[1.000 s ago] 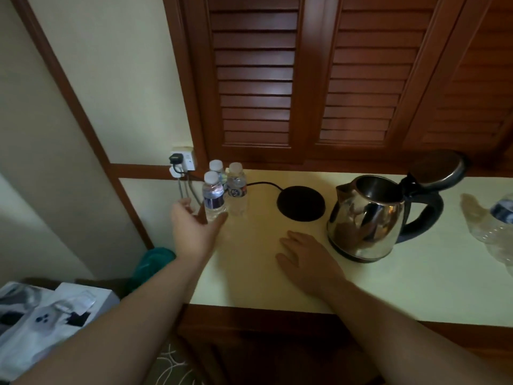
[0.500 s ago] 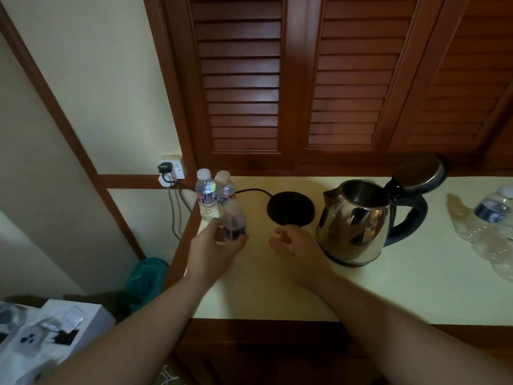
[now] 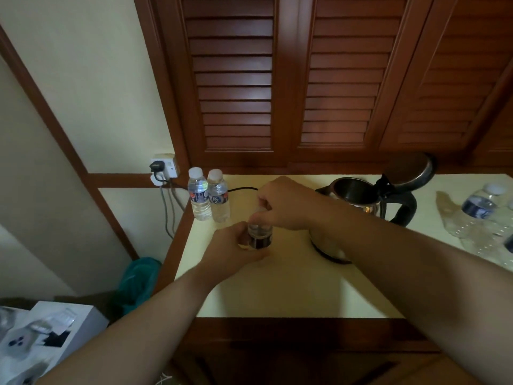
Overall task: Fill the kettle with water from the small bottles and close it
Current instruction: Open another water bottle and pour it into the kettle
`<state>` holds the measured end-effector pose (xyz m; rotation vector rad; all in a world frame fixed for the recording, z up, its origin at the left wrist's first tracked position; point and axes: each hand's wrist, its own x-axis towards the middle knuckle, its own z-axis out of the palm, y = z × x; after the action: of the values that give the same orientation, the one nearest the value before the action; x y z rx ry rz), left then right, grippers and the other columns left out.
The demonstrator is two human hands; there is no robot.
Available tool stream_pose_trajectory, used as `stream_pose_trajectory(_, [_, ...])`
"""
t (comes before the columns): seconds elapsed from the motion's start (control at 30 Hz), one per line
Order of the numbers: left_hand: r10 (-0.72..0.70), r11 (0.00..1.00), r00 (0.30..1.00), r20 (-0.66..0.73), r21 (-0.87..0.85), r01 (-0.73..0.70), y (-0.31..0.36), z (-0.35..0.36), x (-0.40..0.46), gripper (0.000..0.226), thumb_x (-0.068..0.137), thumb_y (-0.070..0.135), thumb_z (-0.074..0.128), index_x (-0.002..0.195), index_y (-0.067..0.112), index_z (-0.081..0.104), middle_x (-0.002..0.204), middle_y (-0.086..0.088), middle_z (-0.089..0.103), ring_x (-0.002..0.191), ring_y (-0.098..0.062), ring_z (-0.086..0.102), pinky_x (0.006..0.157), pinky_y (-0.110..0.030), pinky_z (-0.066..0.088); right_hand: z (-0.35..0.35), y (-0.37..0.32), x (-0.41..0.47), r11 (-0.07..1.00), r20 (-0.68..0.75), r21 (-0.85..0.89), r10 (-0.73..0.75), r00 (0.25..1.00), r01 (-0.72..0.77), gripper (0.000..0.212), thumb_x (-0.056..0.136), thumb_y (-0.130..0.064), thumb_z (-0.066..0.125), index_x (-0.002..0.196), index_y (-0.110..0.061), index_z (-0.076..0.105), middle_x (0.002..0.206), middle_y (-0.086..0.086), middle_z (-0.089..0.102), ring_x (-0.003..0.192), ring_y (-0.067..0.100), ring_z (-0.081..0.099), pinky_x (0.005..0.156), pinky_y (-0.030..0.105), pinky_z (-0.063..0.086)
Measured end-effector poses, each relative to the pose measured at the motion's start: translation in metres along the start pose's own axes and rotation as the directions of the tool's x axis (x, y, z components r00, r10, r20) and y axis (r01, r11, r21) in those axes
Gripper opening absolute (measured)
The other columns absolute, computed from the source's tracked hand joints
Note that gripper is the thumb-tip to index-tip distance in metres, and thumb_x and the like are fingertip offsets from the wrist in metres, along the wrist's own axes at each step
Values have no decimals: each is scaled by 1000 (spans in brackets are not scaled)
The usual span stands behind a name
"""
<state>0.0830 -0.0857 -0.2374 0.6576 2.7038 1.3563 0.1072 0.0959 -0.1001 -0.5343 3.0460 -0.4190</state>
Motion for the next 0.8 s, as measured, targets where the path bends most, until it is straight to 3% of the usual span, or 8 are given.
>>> stream_pose_trajectory(0.17, [9,1000,995,99,20,-11,0,-5,6,49,73,49,88,116,37,69,102,16,75,93,1,68,88,-38,60,-22,-1,5,976,192,-144,-134,972,163,13,100,-34,68,98,-22,71,90,-5,66,78,12,57,69,29,42])
stream_pose_trajectory(0.3, [20,1000,994,107,8,-21,1,-6,5,49,74,50,87,118,39,68,104,20,75,96,4,68,89,-35,60,-31,-4,10,965,228,-167,-160,960,200,29,98,-35,69,122,-19,73,110,-7,71,95,11,64,79,26,48])
stream_pose_trajectory(0.4, [25,1000,995,101,-4,-25,1,-5,4,50,74,49,87,119,40,68,105,22,75,97,4,68,89,-33,60,-24,-5,14,974,176,-201,-73,982,108,49,97,-58,64,79,-12,67,64,-2,53,57,17,47,56,33,40])
stream_pose_trajectory(0.47, [24,1000,994,105,-17,-22,1,-5,4,52,73,50,87,120,40,68,105,21,75,97,2,68,90,-35,60,-20,-6,15,976,150,-204,-43,988,73,57,99,-55,63,67,-8,58,55,3,42,51,21,37,52,36,32])
stream_pose_trajectory(0.6, [19,1000,993,117,-4,-19,1,-6,6,49,74,50,86,119,39,69,104,18,75,96,2,68,88,-32,59,-29,-9,13,966,228,-201,-113,967,160,24,100,-33,65,101,-12,76,89,1,70,77,19,61,69,36,52])
stream_pose_trajectory(0.67, [20,1000,993,119,-1,-20,0,-7,7,49,75,52,85,119,39,68,104,19,75,96,1,68,88,-31,59,-32,-12,13,976,242,-136,-133,961,170,25,99,-25,63,121,-22,73,111,-3,71,93,14,64,84,37,55])
stream_pose_trajectory(0.73, [22,1000,992,127,-10,-20,0,-7,6,51,75,50,86,121,39,67,105,19,75,96,2,68,87,-28,58,-30,-14,11,988,250,-100,-86,964,114,37,96,-31,66,133,-24,65,110,-5,67,93,13,61,80,37,53])
stream_pose_trajectory(0.8, [21,1000,992,124,-12,-19,1,-6,4,52,76,48,87,122,38,67,106,17,75,96,3,68,86,-26,58,-25,-12,11,991,238,-118,-31,971,60,40,94,-42,70,122,-14,66,98,-3,61,81,15,54,69,34,45])
